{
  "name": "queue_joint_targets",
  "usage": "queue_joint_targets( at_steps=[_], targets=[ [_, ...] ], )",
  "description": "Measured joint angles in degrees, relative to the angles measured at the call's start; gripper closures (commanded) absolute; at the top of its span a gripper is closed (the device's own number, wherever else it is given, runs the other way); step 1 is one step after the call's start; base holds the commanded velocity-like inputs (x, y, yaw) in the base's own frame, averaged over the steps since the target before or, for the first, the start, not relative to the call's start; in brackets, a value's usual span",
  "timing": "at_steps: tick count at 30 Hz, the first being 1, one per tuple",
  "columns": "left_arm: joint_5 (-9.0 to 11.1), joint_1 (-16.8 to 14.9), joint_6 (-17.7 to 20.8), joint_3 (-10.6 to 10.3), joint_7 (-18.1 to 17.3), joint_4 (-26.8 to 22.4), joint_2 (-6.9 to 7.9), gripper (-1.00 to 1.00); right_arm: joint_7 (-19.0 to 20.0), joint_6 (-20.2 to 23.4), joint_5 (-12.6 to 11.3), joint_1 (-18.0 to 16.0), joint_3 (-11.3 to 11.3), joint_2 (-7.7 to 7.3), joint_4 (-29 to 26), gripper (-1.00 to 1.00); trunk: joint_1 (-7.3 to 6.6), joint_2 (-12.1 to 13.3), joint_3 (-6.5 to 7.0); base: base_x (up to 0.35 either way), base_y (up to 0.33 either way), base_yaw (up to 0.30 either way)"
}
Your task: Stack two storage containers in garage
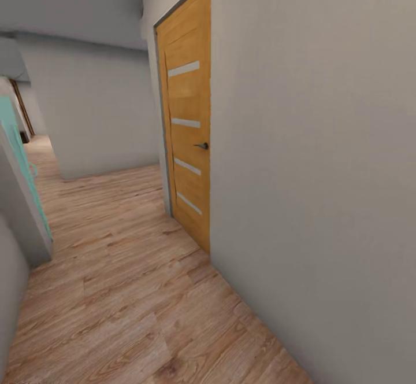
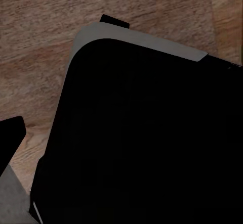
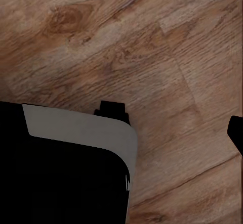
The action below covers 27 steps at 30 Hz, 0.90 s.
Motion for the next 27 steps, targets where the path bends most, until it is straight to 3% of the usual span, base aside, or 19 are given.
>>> queue_joint_targets(
  at_steps=[27],
  targets=[
    [0.0,0.0,0.0,0.0,0.02,0.0,0.0,-1.0,0.0,0.0,0.0,0.0,0.0,0.03,0.0,-1.0,0.0,0.0,0.0,0.322,0.0,0.298]
  ],
)
